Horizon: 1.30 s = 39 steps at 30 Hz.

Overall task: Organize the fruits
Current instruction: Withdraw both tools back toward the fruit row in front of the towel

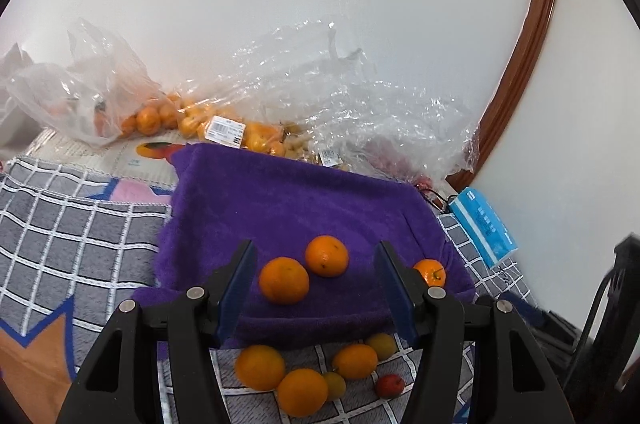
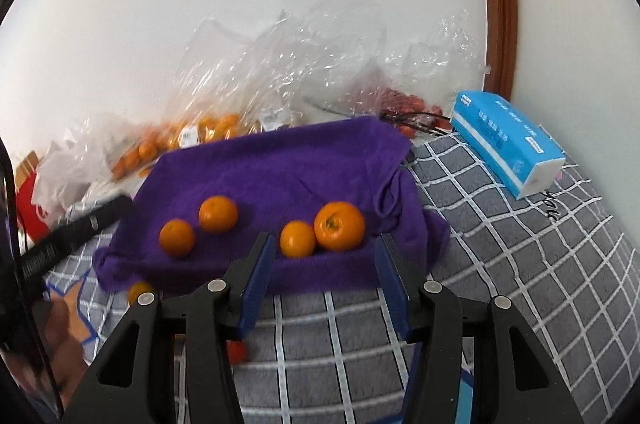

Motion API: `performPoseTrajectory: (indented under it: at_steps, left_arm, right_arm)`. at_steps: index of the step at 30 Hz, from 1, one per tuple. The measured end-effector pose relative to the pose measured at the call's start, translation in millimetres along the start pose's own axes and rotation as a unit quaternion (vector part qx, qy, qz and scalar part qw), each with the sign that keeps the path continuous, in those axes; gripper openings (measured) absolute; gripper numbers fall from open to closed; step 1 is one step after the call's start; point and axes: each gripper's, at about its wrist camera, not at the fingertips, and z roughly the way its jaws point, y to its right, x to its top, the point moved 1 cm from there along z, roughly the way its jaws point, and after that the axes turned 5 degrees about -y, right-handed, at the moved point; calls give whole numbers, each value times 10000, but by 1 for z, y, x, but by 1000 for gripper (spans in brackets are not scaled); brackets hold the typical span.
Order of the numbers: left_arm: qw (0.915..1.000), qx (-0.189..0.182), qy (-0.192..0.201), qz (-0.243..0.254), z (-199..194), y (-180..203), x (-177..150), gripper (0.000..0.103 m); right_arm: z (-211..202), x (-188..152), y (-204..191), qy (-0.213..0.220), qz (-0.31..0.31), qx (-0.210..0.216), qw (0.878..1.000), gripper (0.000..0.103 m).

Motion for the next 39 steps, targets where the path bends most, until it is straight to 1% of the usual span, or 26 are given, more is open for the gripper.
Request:
performPoseTrajectory:
  at_steps: [2, 5, 8, 9, 11, 13, 14, 18, 20, 22, 26, 28, 31, 33, 36, 39]
  left_arm:
    - [9999, -58, -22, -110, -9, -5, -2, 59]
    - [9999, -9, -63, -132, -21, -13, -7, 59]
    - [9995, 273, -44, -145, -33, -28, -16, 59]
    - [9990, 390, -91, -194, -36, -36, -21, 59]
    - [9983, 464, -212, -298, -37, -48, -28, 59]
    - [9971, 526, -327, -449, -36, -61, -37, 59]
    - [9963, 563, -373, -536, -35, -67, -40, 59]
    - [9946, 500, -520, -741, -27, -84, -54, 59]
    - [9932, 525, -645, -812, -21, -85, -55, 59]
    - [9934, 392, -694, -827, -18, -85, -55, 59]
    - [9933, 596, -699, -702, -16, -81, -58, 59]
    - [9934, 592, -708, -682, -15, -80, -59, 59]
    - [9931, 623, -700, -710, -15, -82, -59, 59]
    - [9928, 614, -698, -753, -15, -84, -59, 59]
    - [9925, 528, -773, -790, -13, -85, -60, 59]
    - [9934, 408, -818, -693, -12, -80, -61, 59]
  right_arm:
    - [-3, -6, -4, -70, -79, -7, 9999, 52]
    - [-5, -17, -12, -148, -155, 97, 9997, 52]
    - [-3, -28, -22, -238, -295, 143, 9992, 50]
    - [-1, -33, -27, -281, -345, 132, 9989, 49]
    - [3, -39, -32, -368, -398, 155, 9984, 47]
    - [10, -46, -38, -525, -441, 222, 9974, 42]
    - [12, -49, -40, -587, -450, 253, 9969, 41]
    - [21, -59, -50, -762, -520, 427, 9948, 39]
    - [25, -60, -55, -800, -596, 458, 9940, 39]
    - [27, -61, -60, -841, -626, 474, 9934, 39]
    - [36, -60, -64, -993, -580, 509, 9921, 38]
    - [40, -60, -65, -1040, -545, 496, 9918, 33]
    - [48, -62, -65, -1110, -487, 483, 9915, 30]
    - [47, -63, -67, -1029, -529, 414, 9924, 25]
    - [43, -62, -62, -998, -464, 519, 9926, 24]
    - [36, -62, -52, -917, -395, 480, 9938, 25]
